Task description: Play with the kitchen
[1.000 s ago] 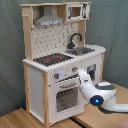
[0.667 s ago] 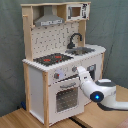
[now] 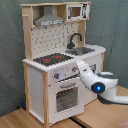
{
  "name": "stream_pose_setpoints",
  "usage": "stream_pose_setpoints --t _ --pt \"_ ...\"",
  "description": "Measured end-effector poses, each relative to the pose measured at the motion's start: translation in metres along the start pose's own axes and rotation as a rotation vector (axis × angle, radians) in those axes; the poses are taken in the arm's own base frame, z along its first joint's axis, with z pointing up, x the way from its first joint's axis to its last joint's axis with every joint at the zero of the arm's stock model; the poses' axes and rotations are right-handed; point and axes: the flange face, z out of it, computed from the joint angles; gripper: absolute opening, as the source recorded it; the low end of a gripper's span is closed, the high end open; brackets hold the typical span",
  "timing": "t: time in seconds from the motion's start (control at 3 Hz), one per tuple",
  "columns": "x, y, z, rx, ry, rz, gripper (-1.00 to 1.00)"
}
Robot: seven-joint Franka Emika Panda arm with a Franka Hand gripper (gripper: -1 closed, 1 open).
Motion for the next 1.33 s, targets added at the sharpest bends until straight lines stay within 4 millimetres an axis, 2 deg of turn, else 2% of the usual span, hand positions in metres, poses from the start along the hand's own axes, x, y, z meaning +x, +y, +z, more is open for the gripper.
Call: stream_pose_setpoints --t 0.67,1.33 --pt "0.012 0.049 -0.007 0.011 -0.002 -0.127 1.00" --pt "0.017 0.077 -0.010 0.041 0.002 -0.283 1.00"
